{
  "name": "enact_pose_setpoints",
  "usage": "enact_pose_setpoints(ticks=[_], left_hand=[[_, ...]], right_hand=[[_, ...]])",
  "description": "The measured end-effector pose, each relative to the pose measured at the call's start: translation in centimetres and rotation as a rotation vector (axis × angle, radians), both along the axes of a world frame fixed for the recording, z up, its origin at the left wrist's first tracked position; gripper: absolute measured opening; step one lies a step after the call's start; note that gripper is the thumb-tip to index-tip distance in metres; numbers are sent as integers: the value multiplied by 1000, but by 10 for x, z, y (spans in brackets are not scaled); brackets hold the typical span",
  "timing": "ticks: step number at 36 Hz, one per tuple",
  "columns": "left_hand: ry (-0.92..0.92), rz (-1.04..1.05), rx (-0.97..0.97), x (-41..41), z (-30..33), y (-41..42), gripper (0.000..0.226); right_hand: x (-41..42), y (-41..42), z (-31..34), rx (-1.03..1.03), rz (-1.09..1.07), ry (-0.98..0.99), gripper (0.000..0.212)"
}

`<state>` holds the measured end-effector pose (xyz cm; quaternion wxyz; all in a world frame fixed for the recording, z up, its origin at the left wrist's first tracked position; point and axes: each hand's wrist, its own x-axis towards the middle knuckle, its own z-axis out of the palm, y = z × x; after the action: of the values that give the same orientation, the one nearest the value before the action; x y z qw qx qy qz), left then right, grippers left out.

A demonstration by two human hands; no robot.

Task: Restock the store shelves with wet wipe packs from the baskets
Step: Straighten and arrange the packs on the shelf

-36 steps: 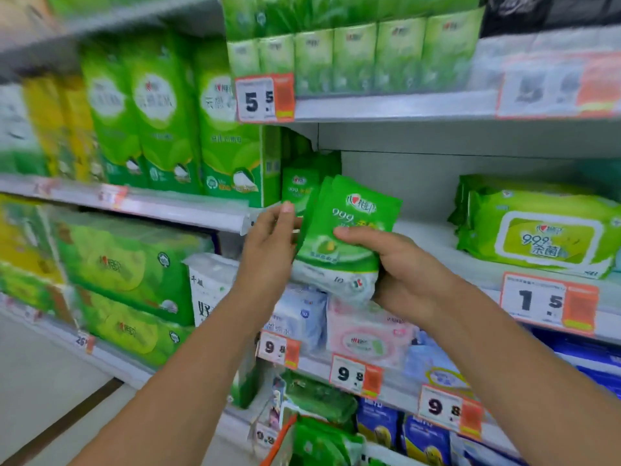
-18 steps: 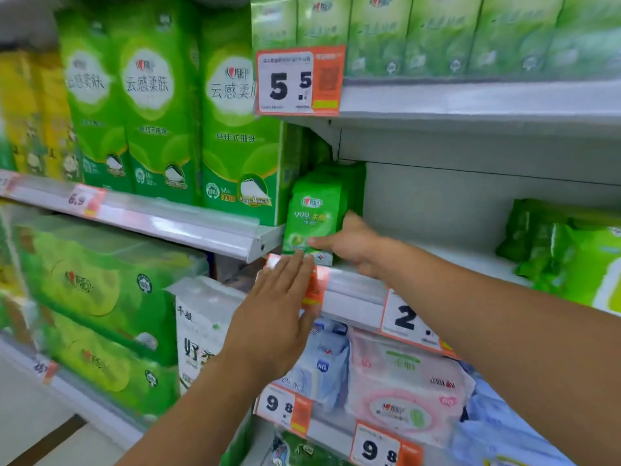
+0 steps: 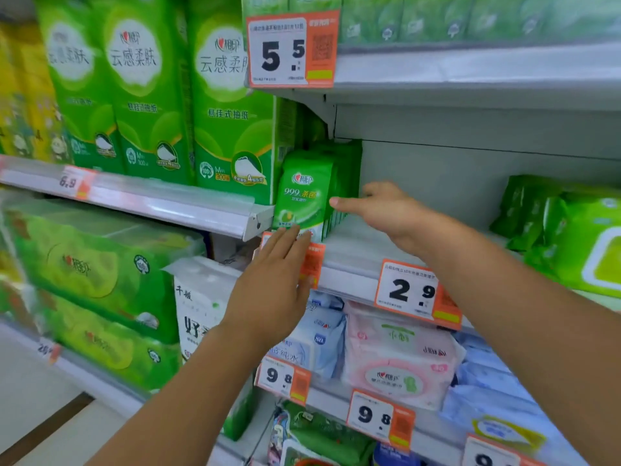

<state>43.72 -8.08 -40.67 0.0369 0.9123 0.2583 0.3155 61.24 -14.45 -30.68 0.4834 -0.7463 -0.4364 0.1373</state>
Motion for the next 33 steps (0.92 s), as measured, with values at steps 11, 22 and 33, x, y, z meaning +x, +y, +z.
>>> enact_pose_setpoints(ticks=[11,22,33], left_hand=[[487,-593,-400,23,-111,-186,12],[1304,-596,-621,-24,-259,-329,65],[1139,-418,-925,-17,-240,-318,64]], right_hand=[[-27,-279,-247,-165,-46,-305,34],[-64,-418,-384,-1382,418,-215,89],[-80,-424,-412,-1271,321,118,129]])
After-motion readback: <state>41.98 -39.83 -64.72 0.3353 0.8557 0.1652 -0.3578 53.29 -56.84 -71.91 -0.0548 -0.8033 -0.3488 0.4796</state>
